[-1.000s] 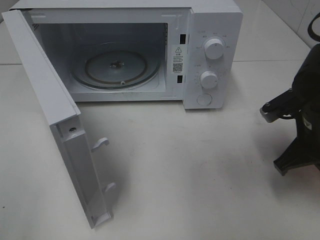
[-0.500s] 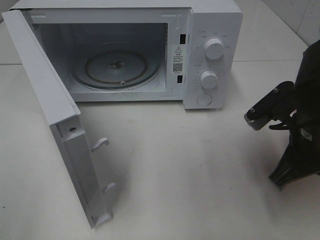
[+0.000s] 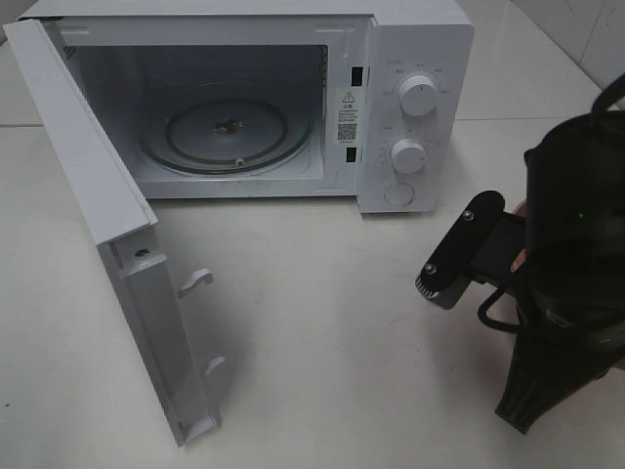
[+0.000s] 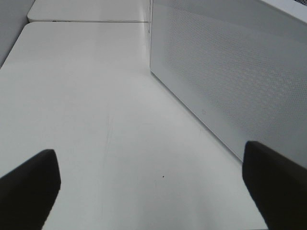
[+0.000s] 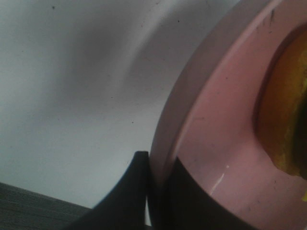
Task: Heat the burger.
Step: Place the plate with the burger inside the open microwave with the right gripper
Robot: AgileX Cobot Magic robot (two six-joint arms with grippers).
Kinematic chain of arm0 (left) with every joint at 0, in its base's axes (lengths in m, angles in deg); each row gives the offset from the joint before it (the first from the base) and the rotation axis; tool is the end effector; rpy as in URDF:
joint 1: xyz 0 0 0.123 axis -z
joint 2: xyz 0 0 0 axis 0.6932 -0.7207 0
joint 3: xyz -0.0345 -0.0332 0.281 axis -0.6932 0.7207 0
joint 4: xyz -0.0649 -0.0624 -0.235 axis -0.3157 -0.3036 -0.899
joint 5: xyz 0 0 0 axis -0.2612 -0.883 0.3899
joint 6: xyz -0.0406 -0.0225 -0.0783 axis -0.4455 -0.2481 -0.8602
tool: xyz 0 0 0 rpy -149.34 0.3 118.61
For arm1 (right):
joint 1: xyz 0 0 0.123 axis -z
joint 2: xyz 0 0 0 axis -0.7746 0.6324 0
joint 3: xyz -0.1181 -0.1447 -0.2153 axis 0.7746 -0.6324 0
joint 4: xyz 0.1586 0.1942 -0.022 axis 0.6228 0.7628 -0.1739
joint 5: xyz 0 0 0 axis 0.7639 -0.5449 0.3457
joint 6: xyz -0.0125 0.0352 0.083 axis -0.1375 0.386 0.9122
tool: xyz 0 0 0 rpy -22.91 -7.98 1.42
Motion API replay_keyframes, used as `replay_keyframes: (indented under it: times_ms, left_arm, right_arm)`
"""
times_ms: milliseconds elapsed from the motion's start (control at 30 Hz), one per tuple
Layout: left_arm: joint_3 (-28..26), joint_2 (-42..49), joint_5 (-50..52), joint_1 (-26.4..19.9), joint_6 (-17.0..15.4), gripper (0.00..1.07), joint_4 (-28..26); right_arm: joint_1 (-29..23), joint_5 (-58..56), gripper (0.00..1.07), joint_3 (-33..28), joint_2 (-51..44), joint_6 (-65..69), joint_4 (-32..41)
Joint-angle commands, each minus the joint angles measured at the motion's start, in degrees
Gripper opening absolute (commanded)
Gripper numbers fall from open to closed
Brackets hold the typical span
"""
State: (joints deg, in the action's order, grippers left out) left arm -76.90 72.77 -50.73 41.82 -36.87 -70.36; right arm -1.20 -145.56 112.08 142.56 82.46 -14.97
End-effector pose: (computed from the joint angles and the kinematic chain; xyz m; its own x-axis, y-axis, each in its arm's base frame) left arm -0.0040 -0.0102 0.2793 -0.4258 -0.0155 -0.9047 0.0648 0.9968 -0.0475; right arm 0.1695 0.1435 0.1824 -0.7246 -0.6888 -0.0240 -0.5891 0.6370 -0.4972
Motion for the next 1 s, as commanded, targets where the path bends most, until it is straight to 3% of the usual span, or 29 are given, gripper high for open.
replay_keyframes:
  times_ms: [33,467,1000]
  left_arm:
    - [0.1,1.4,0.3,0.1,-0.2,0.98,-0.3]
    - [0.1,1.4,0.3,0.1,-0.2,0.98,-0.3]
    - [0.1,1.4,0.3,0.1,-0.2,0.98,-0.3]
  right_arm:
    - [-4.1,-3.3,0.00,-0.2,-0.6,0.2,-3.4]
    - [-14.8,-3.3,0.00,-0.1,-0.6,-3.2,-6.4]
    - [-15.8,3.3,0.00,-0.1,-4.4,-19.1,-8.3]
